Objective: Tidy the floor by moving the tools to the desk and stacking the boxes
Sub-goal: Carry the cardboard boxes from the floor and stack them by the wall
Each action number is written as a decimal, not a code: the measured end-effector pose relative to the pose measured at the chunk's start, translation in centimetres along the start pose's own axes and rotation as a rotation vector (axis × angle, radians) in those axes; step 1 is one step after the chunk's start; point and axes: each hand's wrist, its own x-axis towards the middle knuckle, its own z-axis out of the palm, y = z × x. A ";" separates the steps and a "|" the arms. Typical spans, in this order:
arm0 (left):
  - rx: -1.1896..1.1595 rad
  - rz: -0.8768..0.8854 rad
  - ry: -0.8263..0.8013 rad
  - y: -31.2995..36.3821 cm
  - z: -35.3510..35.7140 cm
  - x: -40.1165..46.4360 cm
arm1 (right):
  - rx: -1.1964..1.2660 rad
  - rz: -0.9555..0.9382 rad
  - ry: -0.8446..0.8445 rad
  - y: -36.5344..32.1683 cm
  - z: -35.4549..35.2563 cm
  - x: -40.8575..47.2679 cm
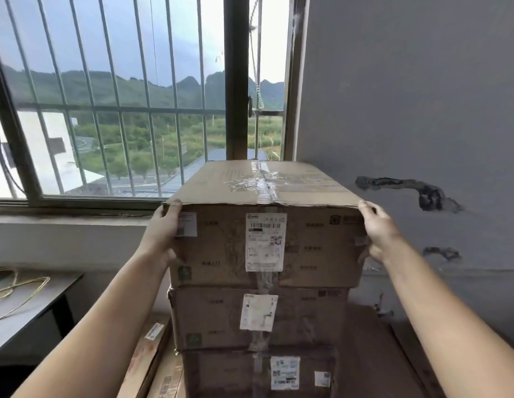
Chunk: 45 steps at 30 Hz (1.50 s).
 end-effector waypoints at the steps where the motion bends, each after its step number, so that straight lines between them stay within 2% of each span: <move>1: -0.002 0.003 0.004 -0.1 0.0 0.2 | -0.003 -0.009 0.002 0.1 0.2 0.3; 10: 0.048 -0.012 -0.034 0.5 -1.1 -0.6 | 0.026 -0.068 -0.015 -0.2 0.3 -1.6; 14: 0.177 0.193 -0.058 -0.3 -1.5 -5.0 | -0.106 -0.206 0.002 1.3 -1.5 -7.8; 17: 0.241 0.279 -0.176 -2.9 -3.9 -9.1 | -0.243 -0.250 -0.120 3.8 -3.3 -15.9; 19: 0.324 0.224 -0.295 -5.3 -5.7 -11.9 | -0.299 -0.218 -0.195 6.4 -4.6 -21.7; 21: 0.387 0.157 -0.475 -8.2 -7.5 -15.1 | -0.300 -0.156 -0.190 9.7 -6.3 -27.6; 26: 0.514 -0.013 -0.821 -15.6 -11.7 -23.2 | -0.345 0.104 -0.007 17.3 -10.1 -43.4; 29: 0.537 -0.174 -0.947 -19.2 -13.7 -28.2 | -0.428 0.257 0.138 19.9 -11.6 -52.9; 33: 0.562 -0.358 -1.106 -21.4 -15.2 -35.8 | -0.350 0.403 0.333 20.3 -11.7 -63.4; 37: 0.612 -0.400 -1.287 -21.4 -16.1 -42.9 | -0.294 0.518 0.502 19.6 -11.6 -70.8; 42: 0.535 -0.428 -1.468 -21.5 -15.9 -51.9 | -0.214 0.496 0.826 18.1 -13.2 -80.5; 45: 0.521 -0.417 -1.676 -22.0 -16.4 -59.4 | -0.164 0.520 0.987 16.6 -14.9 -88.4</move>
